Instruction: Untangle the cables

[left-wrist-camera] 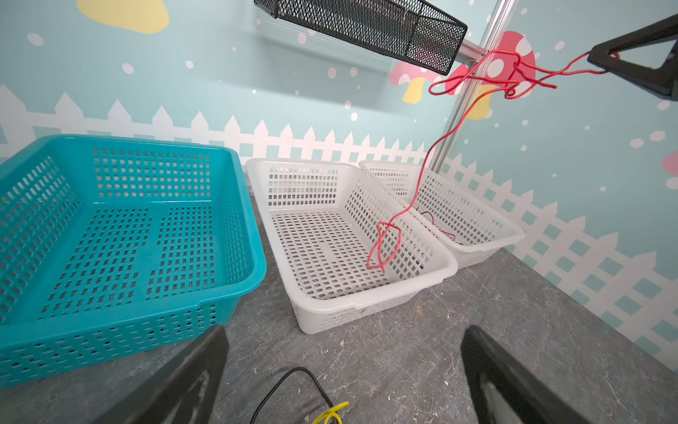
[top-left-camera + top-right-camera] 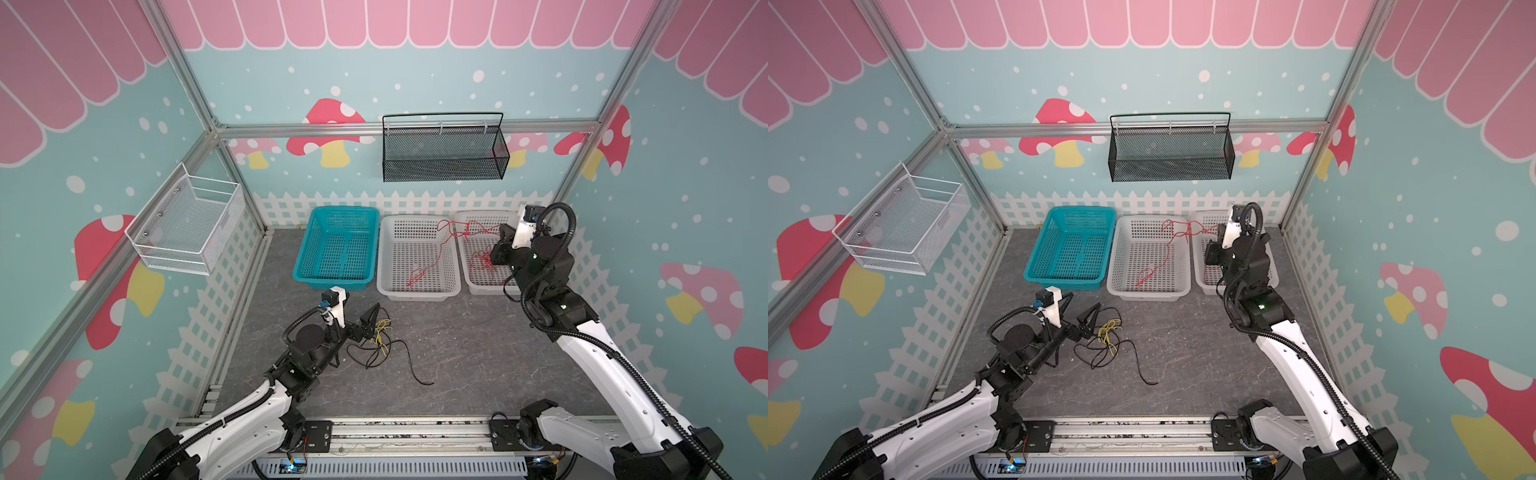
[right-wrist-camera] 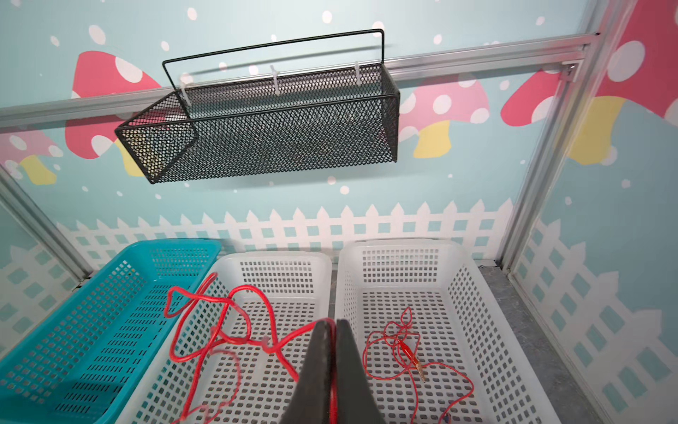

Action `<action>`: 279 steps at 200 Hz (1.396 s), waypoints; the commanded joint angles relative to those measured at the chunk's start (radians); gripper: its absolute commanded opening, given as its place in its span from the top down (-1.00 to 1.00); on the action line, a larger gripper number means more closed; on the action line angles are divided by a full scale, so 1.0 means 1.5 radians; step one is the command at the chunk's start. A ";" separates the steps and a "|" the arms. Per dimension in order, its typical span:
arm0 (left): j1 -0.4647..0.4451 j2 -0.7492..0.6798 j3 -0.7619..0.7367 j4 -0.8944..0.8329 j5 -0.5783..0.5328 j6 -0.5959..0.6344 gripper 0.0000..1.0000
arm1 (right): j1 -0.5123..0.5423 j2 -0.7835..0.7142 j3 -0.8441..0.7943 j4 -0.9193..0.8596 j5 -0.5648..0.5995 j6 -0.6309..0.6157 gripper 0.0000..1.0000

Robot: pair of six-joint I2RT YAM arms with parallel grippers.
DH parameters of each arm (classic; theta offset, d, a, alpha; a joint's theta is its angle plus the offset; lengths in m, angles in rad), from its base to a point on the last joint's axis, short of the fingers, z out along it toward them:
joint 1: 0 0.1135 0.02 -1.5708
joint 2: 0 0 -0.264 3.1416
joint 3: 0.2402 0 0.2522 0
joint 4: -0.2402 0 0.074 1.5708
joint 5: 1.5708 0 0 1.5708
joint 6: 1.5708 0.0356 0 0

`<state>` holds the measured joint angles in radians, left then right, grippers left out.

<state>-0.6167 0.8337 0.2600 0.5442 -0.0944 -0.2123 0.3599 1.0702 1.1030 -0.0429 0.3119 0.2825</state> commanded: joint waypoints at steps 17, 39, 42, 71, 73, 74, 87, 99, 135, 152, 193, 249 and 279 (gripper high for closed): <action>-0.001 -0.006 -0.018 -0.002 -0.008 0.000 -0.98 | -0.006 -0.002 0.039 0.046 0.085 -0.030 1.00; 0.000 -0.006 -0.023 -0.003 -0.007 -0.005 -0.98 | -0.014 0.012 0.058 0.059 0.111 -0.047 1.00; 0.000 -0.006 -0.024 -0.004 -0.007 -0.006 -0.98 | -0.015 0.013 0.062 0.062 0.115 -0.050 1.00; 0.000 -0.009 -0.029 -0.008 -0.005 -0.013 -0.98 | -0.034 0.042 0.092 0.090 0.166 -0.084 1.00; -0.001 -0.009 -0.030 -0.008 -0.005 -0.014 -0.98 | -0.036 0.045 0.095 0.092 0.168 -0.087 1.00; 0.000 -0.009 -0.030 -0.007 -0.005 -0.014 -0.98 | -0.037 0.047 0.096 0.093 0.170 -0.088 1.00; -0.001 -0.012 -0.032 -0.011 -0.004 -0.019 -0.98 | -0.052 0.065 0.109 0.104 0.193 -0.104 1.00; -0.001 -0.016 -0.035 -0.016 -0.003 -0.022 -0.98 | -0.066 0.078 0.111 0.121 0.207 -0.117 1.00; -0.001 -0.035 -0.046 -0.032 -0.005 -0.033 -0.98 | -0.120 0.108 0.095 0.137 0.208 -0.096 1.00; -0.001 -0.047 -0.050 -0.043 -0.006 -0.035 -0.98 | -0.154 0.118 0.078 0.143 0.189 -0.066 1.00; 0.000 -0.063 -0.058 -0.060 -0.015 -0.041 -0.98 | -0.185 0.176 0.036 0.149 0.110 -0.032 1.00; 0.000 -0.048 -0.058 -0.054 -0.013 -0.044 -0.98 | -0.186 0.254 -0.057 0.152 0.073 0.049 1.00; 0.000 -0.045 -0.059 -0.052 -0.016 -0.041 -0.98 | -0.185 0.253 -0.089 0.147 0.094 0.072 0.77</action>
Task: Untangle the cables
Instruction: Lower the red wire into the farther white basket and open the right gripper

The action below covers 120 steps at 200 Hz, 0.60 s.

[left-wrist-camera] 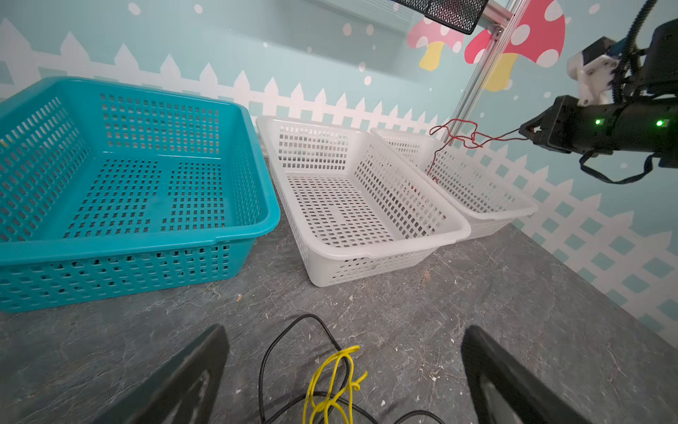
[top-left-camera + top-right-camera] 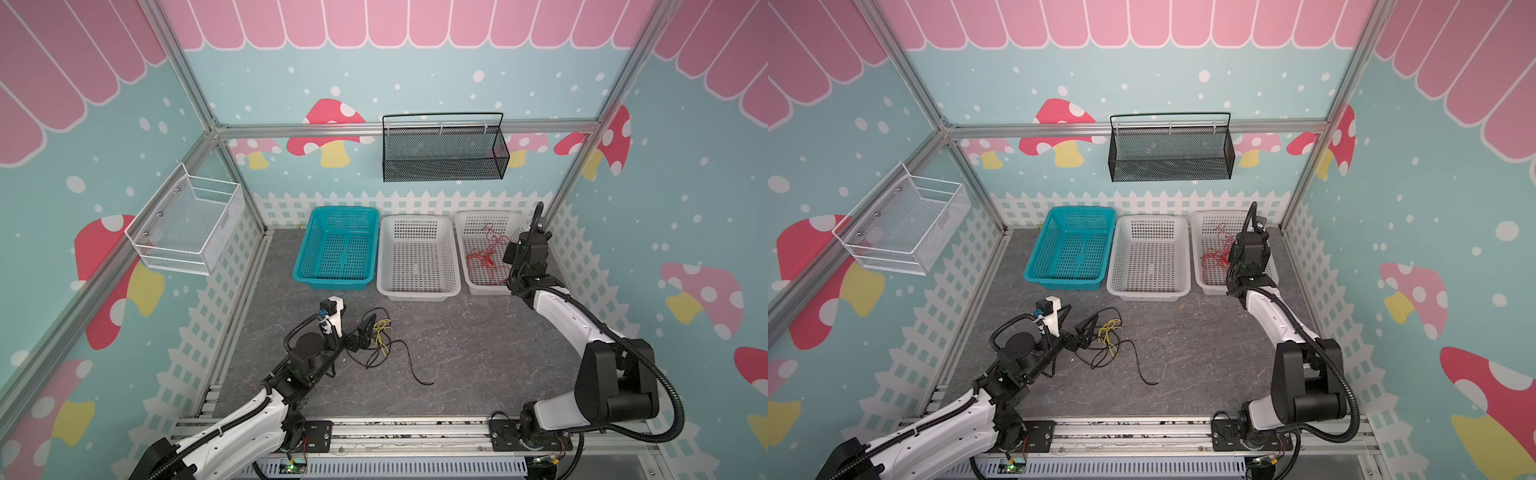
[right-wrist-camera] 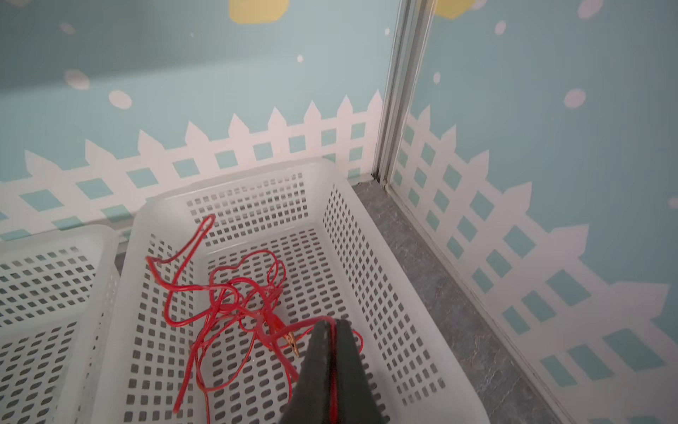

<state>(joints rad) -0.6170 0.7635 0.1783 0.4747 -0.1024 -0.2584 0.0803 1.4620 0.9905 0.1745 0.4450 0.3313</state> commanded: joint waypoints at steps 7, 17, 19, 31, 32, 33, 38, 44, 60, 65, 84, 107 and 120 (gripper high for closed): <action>-0.001 0.002 -0.005 -0.006 -0.011 -0.010 -0.98 | 0.002 -0.011 -0.018 -0.005 0.010 0.045 0.72; 0.000 0.002 -0.006 -0.005 -0.013 -0.010 -0.98 | 0.002 -0.016 -0.026 -0.014 0.014 0.051 0.65; 0.000 0.004 -0.006 -0.004 -0.013 -0.010 -0.98 | 0.001 -0.016 -0.027 -0.017 0.015 0.052 0.64; 0.000 0.005 -0.007 -0.002 -0.015 -0.011 -0.98 | 0.000 -0.024 -0.031 -0.039 0.023 0.063 0.59; 0.000 0.005 -0.007 -0.002 -0.015 -0.011 -0.98 | 0.000 -0.024 -0.031 -0.041 0.024 0.064 0.59; 0.000 0.005 -0.007 -0.002 -0.014 -0.011 -0.98 | 0.000 -0.024 -0.031 -0.043 0.025 0.065 0.59; 0.000 0.005 -0.008 -0.002 -0.014 -0.012 -0.98 | 0.000 -0.028 -0.033 -0.052 0.026 0.068 0.58; 0.000 0.006 -0.008 -0.001 -0.014 -0.011 -0.98 | -0.001 -0.033 -0.037 -0.059 0.027 0.071 0.57; 0.000 0.008 -0.008 0.001 -0.013 -0.011 -0.98 | -0.003 -0.055 -0.054 -0.062 0.021 0.074 0.53; 0.000 0.008 -0.008 0.001 -0.012 -0.012 -0.98 | -0.003 -0.060 -0.058 -0.063 0.020 0.073 0.52; 0.000 0.009 -0.009 0.003 -0.011 -0.012 -0.98 | -0.005 -0.083 -0.070 -0.066 0.007 0.069 0.47; 0.000 0.009 -0.009 0.004 -0.011 -0.012 -0.98 | -0.005 -0.105 -0.072 -0.087 -0.010 0.069 0.29; 0.000 0.007 -0.010 0.003 -0.011 -0.013 -0.98 | -0.005 -0.118 -0.078 -0.096 -0.017 0.074 0.18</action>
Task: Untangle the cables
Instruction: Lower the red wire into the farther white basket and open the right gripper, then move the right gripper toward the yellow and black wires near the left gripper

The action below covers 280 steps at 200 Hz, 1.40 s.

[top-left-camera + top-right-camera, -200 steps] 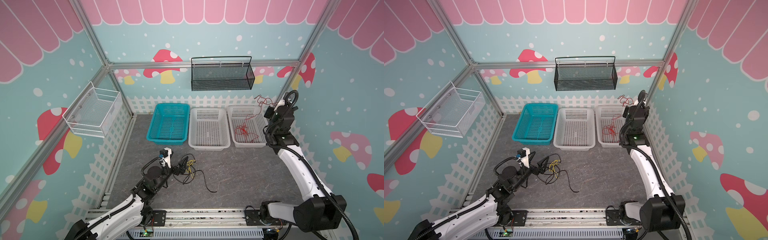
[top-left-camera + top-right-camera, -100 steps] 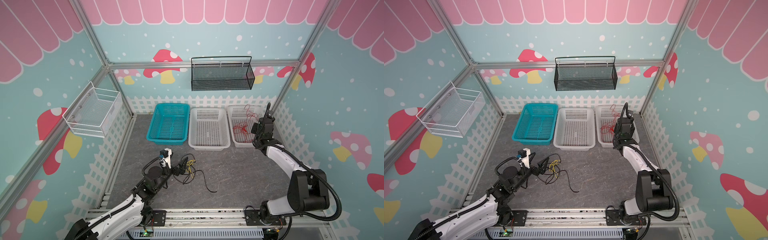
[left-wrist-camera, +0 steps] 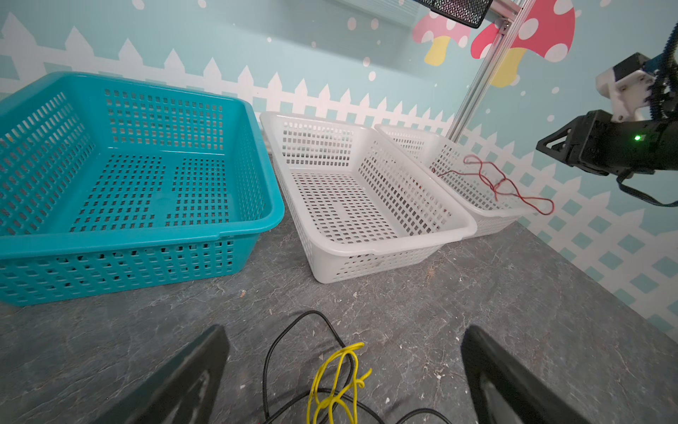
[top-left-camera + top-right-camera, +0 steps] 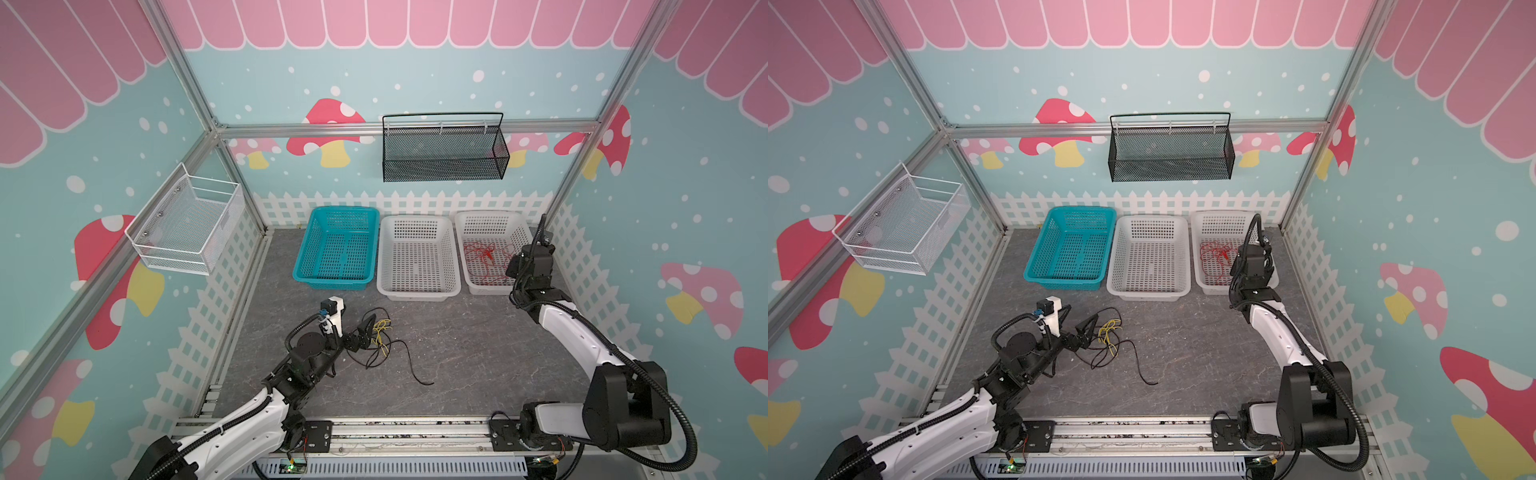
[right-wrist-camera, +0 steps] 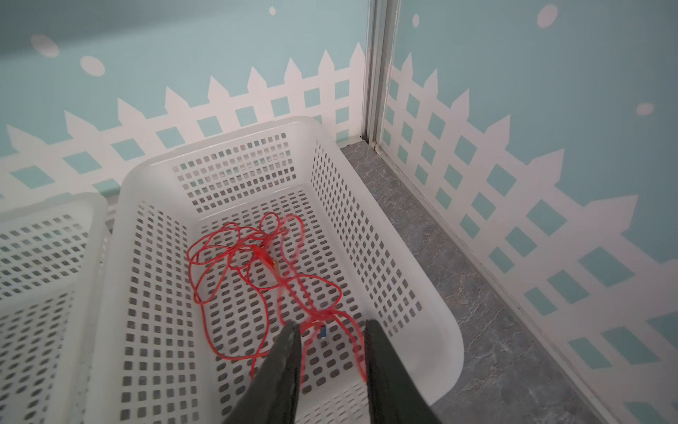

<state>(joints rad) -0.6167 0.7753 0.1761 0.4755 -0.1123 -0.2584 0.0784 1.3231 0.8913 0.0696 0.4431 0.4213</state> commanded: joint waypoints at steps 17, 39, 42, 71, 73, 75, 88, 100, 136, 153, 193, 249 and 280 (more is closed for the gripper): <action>-0.001 -0.004 -0.012 0.005 -0.004 -0.014 -0.98 | -0.004 -0.044 -0.023 -0.029 -0.026 0.017 0.06; 0.000 -0.009 -0.013 -0.001 -0.004 -0.012 -0.98 | -0.005 -0.063 -0.029 -0.030 -0.047 0.011 0.00; -0.001 -0.010 -0.013 -0.002 -0.004 -0.012 -0.98 | -0.004 -0.066 -0.029 -0.030 -0.051 0.009 -0.01; 0.000 -0.018 -0.014 -0.009 -0.005 -0.012 -0.98 | -0.004 -0.090 -0.024 -0.033 -0.105 -0.018 -0.09; 0.000 -0.019 -0.015 -0.009 -0.005 -0.012 -0.98 | -0.005 -0.091 -0.023 -0.034 -0.108 -0.020 -0.10; -0.001 -0.019 -0.015 -0.009 -0.005 -0.012 -0.98 | -0.004 -0.092 -0.022 -0.036 -0.113 -0.021 -0.10; 0.000 -0.021 -0.017 -0.009 -0.007 -0.012 -0.98 | -0.004 -0.094 -0.010 -0.054 -0.141 -0.029 -0.12; 0.000 -0.022 -0.017 -0.011 -0.009 -0.010 -0.98 | -0.002 -0.090 -0.003 -0.071 -0.173 -0.037 -0.14; -0.001 -0.023 -0.006 -0.046 -0.027 -0.008 -0.98 | 0.025 -0.093 -0.009 -0.094 -0.270 -0.065 -0.17; 0.000 -0.026 -0.005 -0.059 -0.047 -0.010 -0.98 | 0.077 -0.103 -0.016 -0.100 -0.279 -0.090 -0.17; 0.000 -0.027 0.007 -0.106 -0.112 -0.026 -0.98 | 0.206 -0.103 -0.017 -0.102 -0.309 -0.141 -0.19; 0.000 -0.024 0.015 -0.157 -0.166 -0.058 -0.97 | 0.341 -0.054 -0.031 -0.064 -0.371 -0.206 -0.19; 0.001 -0.021 0.022 -0.191 -0.189 -0.071 -0.98 | 0.401 -0.011 -0.033 -0.045 -0.389 -0.198 -0.19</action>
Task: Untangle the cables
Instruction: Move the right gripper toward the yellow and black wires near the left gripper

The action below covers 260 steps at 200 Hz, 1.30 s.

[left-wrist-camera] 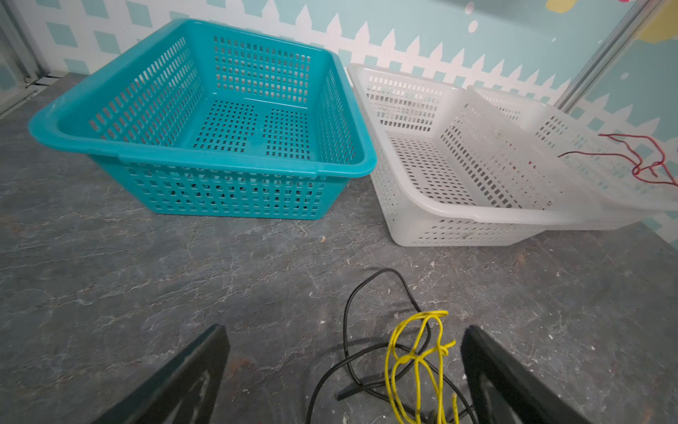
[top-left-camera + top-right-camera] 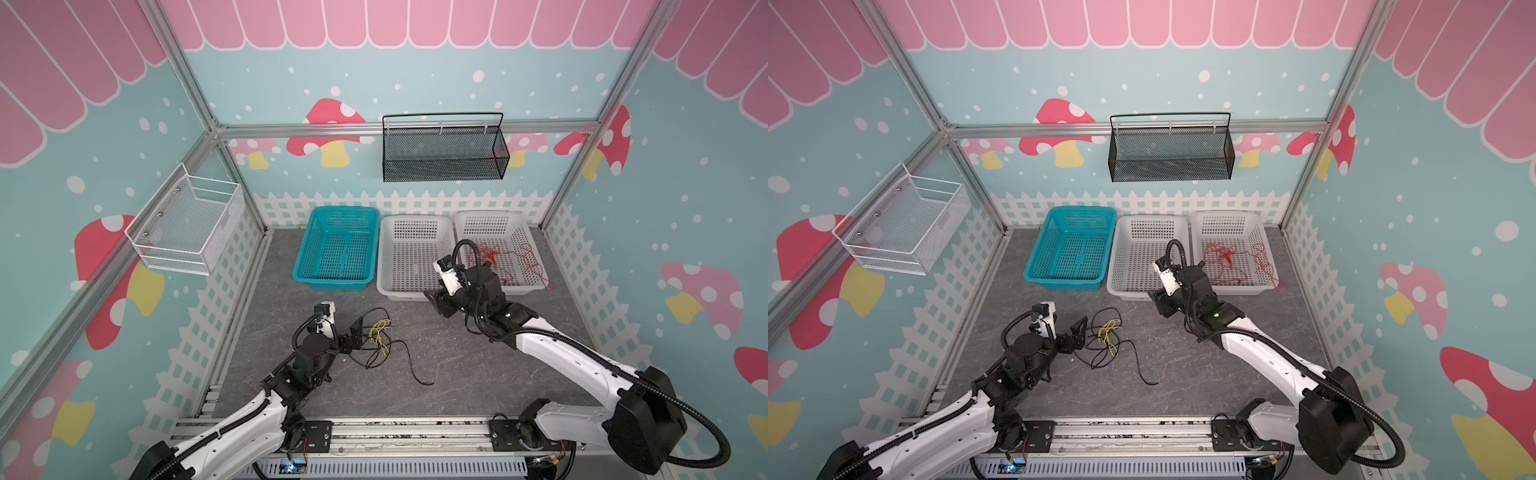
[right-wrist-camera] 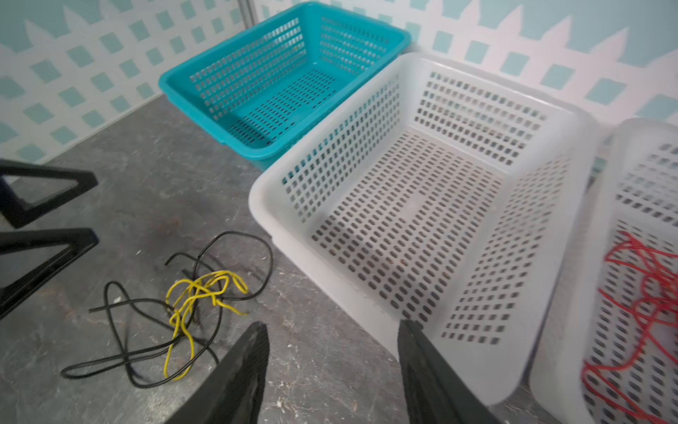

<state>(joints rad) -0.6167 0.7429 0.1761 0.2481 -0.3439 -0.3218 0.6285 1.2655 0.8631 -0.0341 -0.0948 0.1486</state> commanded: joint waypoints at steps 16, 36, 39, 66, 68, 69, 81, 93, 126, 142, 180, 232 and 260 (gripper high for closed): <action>0.001 0.001 0.019 -0.035 -0.034 -0.034 -0.98 | 0.058 0.056 -0.015 0.037 -0.027 0.000 -0.24; 0.001 0.006 0.018 -0.029 -0.029 -0.039 -0.97 | 0.078 0.094 -0.024 0.074 -0.034 0.024 -0.37; 0.001 0.008 0.018 -0.030 -0.030 -0.039 -0.97 | 0.081 0.100 -0.026 0.080 -0.037 0.027 -0.38; 0.002 0.013 0.021 -0.038 -0.029 -0.043 -0.97 | 0.104 0.161 -0.021 0.121 -0.049 0.036 -0.42; 0.001 0.013 0.020 -0.037 -0.029 -0.043 -0.97 | 0.105 0.165 -0.020 0.122 -0.049 0.036 -0.42; 0.001 0.013 0.020 -0.037 -0.030 -0.044 -0.98 | 0.106 0.167 -0.019 0.123 -0.048 0.035 -0.42; 0.001 0.011 0.013 -0.026 -0.031 -0.047 -0.97 | 0.118 0.202 -0.006 0.127 -0.042 0.033 -0.43; 0.002 0.010 0.005 -0.015 -0.031 -0.051 -0.97 | 0.125 0.233 0.006 0.132 -0.040 0.032 -0.44; 0.004 0.007 0.003 -0.011 -0.026 -0.049 -0.97 | 0.132 0.297 0.025 0.165 -0.029 0.035 -0.49; 0.003 0.009 0.001 -0.006 -0.027 -0.048 -0.98 | 0.133 0.313 0.030 0.184 -0.013 0.038 -0.54; 0.005 0.010 -0.001 0.002 -0.027 -0.047 -0.98 | 0.133 0.358 0.066 0.194 -0.014 0.031 -0.56; 0.007 -0.002 0.003 -0.017 -0.029 -0.047 -0.98 | 0.135 0.400 0.088 0.198 -0.047 0.017 -0.31; 0.008 -0.007 0.004 -0.018 -0.028 -0.045 -0.97 | 0.135 0.404 0.085 0.196 -0.062 0.010 -0.07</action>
<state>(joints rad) -0.6102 0.7460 0.1818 0.2359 -0.3721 -0.3714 0.8249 1.8545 0.9779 0.2512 -0.1539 0.1844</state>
